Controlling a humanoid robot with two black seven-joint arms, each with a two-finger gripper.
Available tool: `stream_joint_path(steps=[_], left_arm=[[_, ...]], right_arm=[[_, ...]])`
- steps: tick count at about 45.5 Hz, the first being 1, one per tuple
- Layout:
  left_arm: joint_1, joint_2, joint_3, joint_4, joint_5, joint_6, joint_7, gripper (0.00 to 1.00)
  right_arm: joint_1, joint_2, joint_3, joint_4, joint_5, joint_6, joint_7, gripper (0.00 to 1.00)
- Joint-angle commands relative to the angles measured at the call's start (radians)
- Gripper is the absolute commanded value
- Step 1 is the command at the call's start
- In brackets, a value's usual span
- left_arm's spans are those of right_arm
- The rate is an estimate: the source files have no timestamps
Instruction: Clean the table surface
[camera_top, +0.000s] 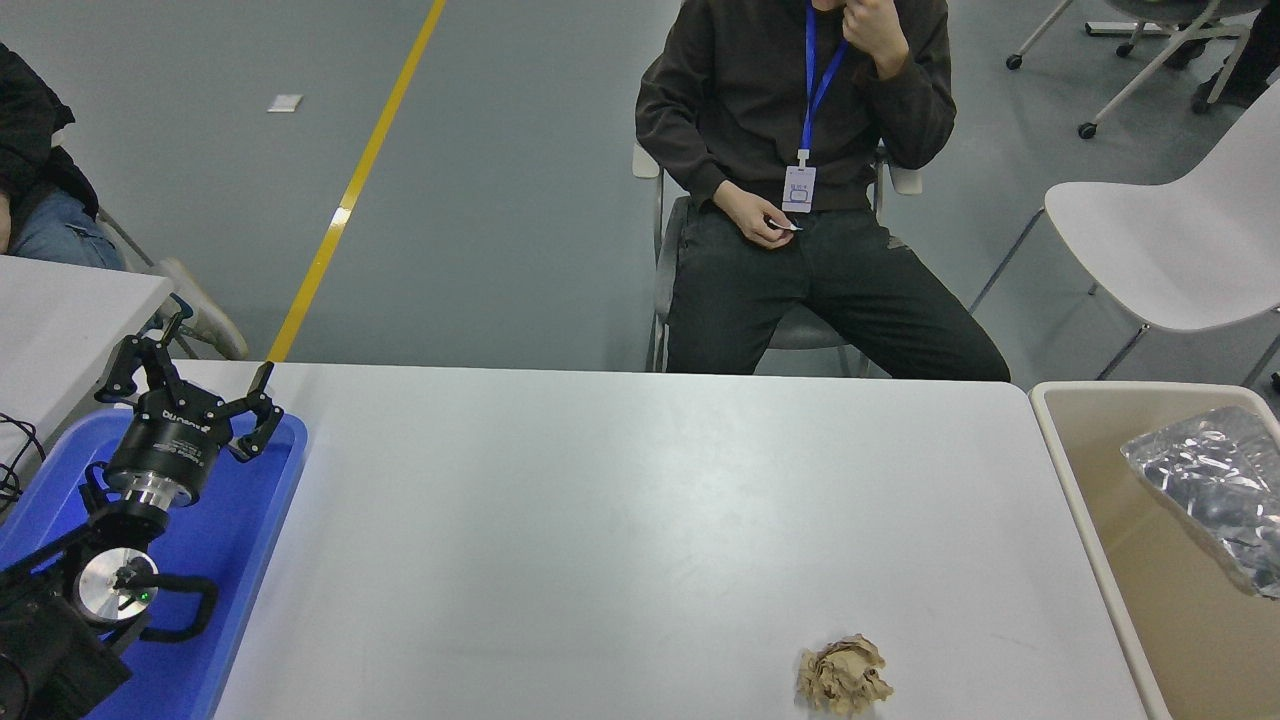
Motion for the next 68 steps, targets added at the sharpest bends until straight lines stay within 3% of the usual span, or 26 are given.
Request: stream_joint_path(steps=[1, 19, 60, 61, 62, 63, 64, 68], left_arm=[[0.000, 0.000, 0.000, 0.000, 0.000, 0.000, 0.000, 1.00], [0.001, 0.001, 0.000, 0.000, 0.000, 0.000, 0.000, 1.00], [0.001, 0.000, 0.000, 0.000, 0.000, 0.000, 0.000, 1.00], [0.000, 0.000, 0.000, 0.000, 0.000, 0.000, 0.000, 1.00], [0.000, 0.000, 0.000, 0.000, 0.000, 0.000, 0.000, 1.00], [0.000, 0.000, 0.000, 0.000, 0.000, 0.000, 0.000, 1.00], [0.001, 0.000, 0.000, 0.000, 0.001, 0.000, 0.000, 1.00], [0.000, 0.000, 0.000, 0.000, 0.000, 0.000, 0.000, 1.00]], right_arm=[[-0.043, 0.154, 0.001, -0.221, 0.006, -0.007, 0.000, 0.00], [-0.077, 0.436, -0.019, -0.648, 0.005, 0.005, 0.000, 0.00], [-0.077, 0.473, 0.012, -0.671, 0.054, -0.093, -0.009, 0.00], [-0.076, 0.473, 0.014, -0.671, 0.056, -0.104, -0.006, 0.15], [-0.074, 0.472, 0.015, -0.671, 0.054, -0.114, -0.005, 0.39], [-0.071, 0.472, 0.015, -0.671, 0.054, -0.137, -0.002, 0.86], [-0.070, 0.472, 0.015, -0.670, 0.056, -0.138, -0.001, 0.98], [-0.070, 0.472, 0.015, -0.670, 0.054, -0.136, -0.001, 1.00]])
